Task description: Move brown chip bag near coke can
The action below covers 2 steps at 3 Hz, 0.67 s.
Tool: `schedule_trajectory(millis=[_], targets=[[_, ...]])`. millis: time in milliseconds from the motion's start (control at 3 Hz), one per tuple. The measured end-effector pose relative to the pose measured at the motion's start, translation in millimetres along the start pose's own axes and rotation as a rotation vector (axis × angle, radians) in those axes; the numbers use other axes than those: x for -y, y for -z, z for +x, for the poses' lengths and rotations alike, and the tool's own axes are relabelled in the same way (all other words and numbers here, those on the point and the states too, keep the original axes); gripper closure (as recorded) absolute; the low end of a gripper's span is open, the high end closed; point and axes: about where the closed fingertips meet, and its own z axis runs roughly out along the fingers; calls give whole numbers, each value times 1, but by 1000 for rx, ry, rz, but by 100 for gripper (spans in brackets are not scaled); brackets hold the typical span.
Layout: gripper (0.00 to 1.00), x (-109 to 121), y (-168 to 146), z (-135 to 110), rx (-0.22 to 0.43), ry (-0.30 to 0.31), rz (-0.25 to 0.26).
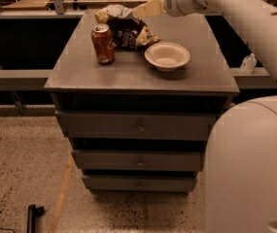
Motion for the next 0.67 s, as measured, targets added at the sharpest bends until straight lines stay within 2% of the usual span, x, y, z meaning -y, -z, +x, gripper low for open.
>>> schedule_trajectory(millis=[333,667], targets=[[0,45,48,0,28,41,149],[0,45,46,9,21,51,159]])
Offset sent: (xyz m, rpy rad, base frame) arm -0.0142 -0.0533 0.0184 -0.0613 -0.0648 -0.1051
